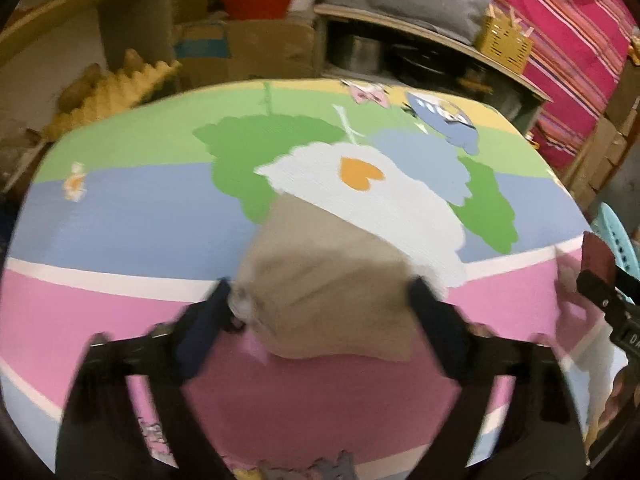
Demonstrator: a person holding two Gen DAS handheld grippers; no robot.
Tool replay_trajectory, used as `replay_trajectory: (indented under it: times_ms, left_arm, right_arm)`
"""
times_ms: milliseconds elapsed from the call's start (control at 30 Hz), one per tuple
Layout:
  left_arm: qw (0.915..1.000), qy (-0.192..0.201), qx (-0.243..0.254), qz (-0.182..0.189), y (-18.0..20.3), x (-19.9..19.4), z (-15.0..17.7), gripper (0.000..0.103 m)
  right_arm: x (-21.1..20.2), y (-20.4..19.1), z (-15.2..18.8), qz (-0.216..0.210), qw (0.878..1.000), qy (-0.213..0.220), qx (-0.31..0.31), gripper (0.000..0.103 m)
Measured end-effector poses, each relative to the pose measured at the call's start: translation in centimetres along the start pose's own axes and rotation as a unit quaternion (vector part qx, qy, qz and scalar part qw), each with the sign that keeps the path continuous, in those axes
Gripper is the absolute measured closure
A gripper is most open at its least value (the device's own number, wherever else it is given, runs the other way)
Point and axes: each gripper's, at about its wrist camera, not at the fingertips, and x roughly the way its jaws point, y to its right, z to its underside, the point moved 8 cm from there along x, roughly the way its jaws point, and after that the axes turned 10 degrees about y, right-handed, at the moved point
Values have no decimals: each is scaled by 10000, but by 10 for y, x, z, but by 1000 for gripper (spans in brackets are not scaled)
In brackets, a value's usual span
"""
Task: Collect trash
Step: 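Grasp the second maroon pad with the right gripper while the left grasps the beige cloth mask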
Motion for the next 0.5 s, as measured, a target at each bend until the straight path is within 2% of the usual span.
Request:
replay_trajectory:
  times_ms: [67, 133, 167, 233, 267, 333, 367, 500]
  left_arm:
    - [9998, 49, 187, -24, 5, 0, 0, 42]
    - [9993, 70, 370, -85, 9, -2, 2, 47]
    - [9990, 89, 427, -56, 13, -3, 3, 56]
    - [9991, 92, 380, 144, 18, -6, 3, 81]
    - [9990, 107, 331, 279, 21, -10, 3, 87]
    - [9986, 232, 417, 219, 25, -16, 0, 95]
    - [9984, 281, 448, 218, 28, -19, 0, 103]
    - [9979, 447, 432, 195, 46, -33, -3, 103]
  right_arm:
    - [-3, 9, 0, 31, 10000, 18, -17, 12]
    - [-7, 18, 0, 26, 10000, 23, 2, 12]
    - [-8, 21, 0, 20, 10000, 28, 16, 12]
    - [-13, 29, -1, 7, 10000, 61, 46, 12]
    - [-16, 33, -2, -5, 10000, 83, 46, 12]
    - [-23, 41, -4, -11, 9999, 161, 31, 12]
    - [-25, 43, -5, -4, 9998, 196, 25, 12]
    - [-40, 66, -9, -92, 9995, 271, 128, 12]
